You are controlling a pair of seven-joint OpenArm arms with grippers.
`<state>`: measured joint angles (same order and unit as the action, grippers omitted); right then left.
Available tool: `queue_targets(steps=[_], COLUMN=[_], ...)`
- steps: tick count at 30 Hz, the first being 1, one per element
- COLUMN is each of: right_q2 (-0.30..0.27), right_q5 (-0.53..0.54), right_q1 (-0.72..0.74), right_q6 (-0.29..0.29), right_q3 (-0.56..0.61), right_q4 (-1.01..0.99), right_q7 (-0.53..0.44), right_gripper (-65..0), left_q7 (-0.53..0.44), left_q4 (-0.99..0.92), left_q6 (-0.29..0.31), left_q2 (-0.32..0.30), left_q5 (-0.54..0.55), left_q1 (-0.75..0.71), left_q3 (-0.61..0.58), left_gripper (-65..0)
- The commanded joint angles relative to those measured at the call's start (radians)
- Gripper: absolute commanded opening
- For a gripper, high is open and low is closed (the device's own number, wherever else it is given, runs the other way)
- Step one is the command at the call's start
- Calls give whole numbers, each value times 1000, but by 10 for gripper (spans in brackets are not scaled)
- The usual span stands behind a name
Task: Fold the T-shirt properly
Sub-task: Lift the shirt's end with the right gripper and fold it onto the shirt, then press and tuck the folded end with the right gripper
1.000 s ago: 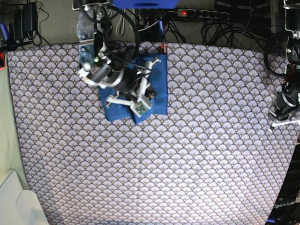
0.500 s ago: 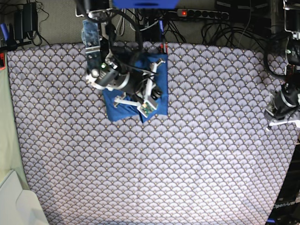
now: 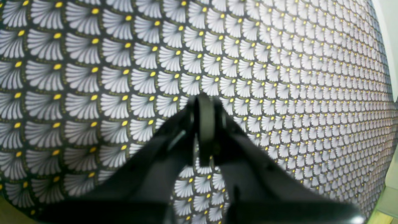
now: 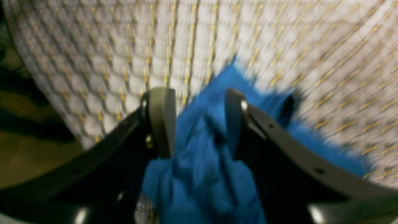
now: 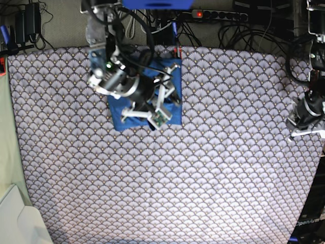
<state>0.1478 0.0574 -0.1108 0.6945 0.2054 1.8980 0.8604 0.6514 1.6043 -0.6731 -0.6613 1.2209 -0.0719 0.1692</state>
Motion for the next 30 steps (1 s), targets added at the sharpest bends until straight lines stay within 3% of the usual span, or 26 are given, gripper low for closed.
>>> queue_targets(steps=[1,4,9,11,30], right_q2=[9,-9,-9,-12,-53], right_q5=[6,6,6,9,8], right_q1=[20,43,41,41,15], right_q6=[4,4,4,4,4], right_q3=[-8,-47,-116,-120,-307], right_q4=[34,39,-44,-90,-62], right_q7=[-14,-2,12,10,10], right_gripper=[-379,-417,-579,-615,-625], left_q7=[11,11,11,11,11], left_q4=[15,15,15,15,20], left_q6=[-25,-25,-25,-25,-25], left_q2=[-19,-21,-16,-16,-4], left_q5=[63,63,63,63,70], left_q1=[14,14,14,14,16], left_q3=[14,14,14,14,14], left_gripper=[-647,-647,-647,-647,-649])
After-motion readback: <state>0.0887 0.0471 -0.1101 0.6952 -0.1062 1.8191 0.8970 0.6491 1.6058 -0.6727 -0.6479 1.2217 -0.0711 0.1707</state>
